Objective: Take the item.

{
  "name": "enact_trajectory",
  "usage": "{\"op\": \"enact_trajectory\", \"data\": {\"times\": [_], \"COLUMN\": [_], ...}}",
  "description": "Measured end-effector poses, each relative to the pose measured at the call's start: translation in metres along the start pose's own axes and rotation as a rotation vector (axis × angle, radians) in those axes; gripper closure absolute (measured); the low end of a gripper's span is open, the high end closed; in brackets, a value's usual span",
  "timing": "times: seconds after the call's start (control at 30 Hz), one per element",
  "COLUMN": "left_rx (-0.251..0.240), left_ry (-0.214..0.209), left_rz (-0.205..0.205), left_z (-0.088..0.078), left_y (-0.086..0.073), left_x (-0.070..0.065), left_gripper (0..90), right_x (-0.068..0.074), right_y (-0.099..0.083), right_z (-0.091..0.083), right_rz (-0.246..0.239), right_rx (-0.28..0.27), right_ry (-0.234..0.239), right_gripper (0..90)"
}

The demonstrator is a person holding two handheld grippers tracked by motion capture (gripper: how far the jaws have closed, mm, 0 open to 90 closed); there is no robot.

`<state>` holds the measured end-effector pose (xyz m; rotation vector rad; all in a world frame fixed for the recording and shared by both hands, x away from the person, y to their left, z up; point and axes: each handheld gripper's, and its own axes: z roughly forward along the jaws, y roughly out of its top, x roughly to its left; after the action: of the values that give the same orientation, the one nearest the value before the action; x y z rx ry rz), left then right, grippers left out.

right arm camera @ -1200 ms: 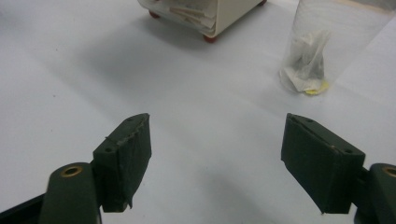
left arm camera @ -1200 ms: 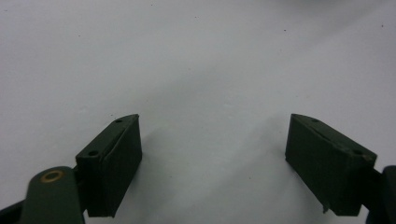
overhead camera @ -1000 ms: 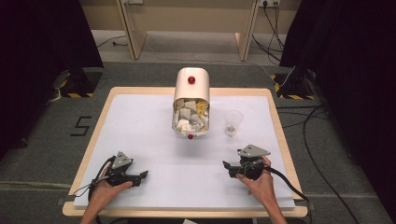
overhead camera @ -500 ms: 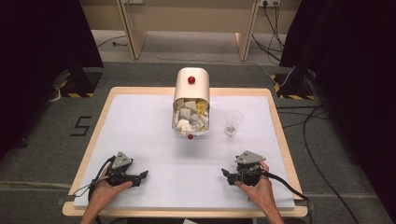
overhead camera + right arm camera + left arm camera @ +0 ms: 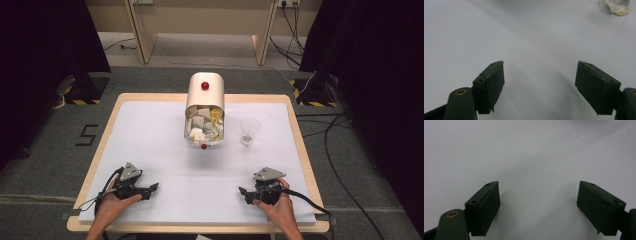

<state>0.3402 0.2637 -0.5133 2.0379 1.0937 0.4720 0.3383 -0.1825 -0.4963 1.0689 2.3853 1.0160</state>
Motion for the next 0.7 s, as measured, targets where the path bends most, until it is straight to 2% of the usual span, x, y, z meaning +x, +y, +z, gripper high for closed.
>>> {"op": "enact_trajectory", "data": {"times": [0.07, 0.1, 0.27, 0.7], "left_rx": [0.000, 0.000, 0.000, 0.000], "left_ry": [0.000, 0.001, 0.001, 0.001], "left_rz": [0.001, 0.000, 0.000, 0.001], "left_z": [0.0000, 0.0000, 0.0000, 0.0000], "left_y": [0.0000, 0.0000, -0.0001, 0.0000], "left_x": [0.0000, -0.0001, -0.0002, -0.0002], "left_gripper": [18.1, 18.1, 18.1, 18.1], "right_x": [0.0005, 0.0010, 0.0028, 0.0035], "right_y": [-0.0045, -0.0060, -0.0096, -0.0101], "right_z": [0.0020, 0.0021, 0.0007, 0.0006], "right_rz": [0.013, 0.001, -0.001, -0.002], "right_rx": [0.017, 0.006, -0.010, -0.006], "right_ry": [0.015, 0.012, 0.007, 0.014], "right_gripper": [21.5, 21.5, 21.2, 20.0]}}
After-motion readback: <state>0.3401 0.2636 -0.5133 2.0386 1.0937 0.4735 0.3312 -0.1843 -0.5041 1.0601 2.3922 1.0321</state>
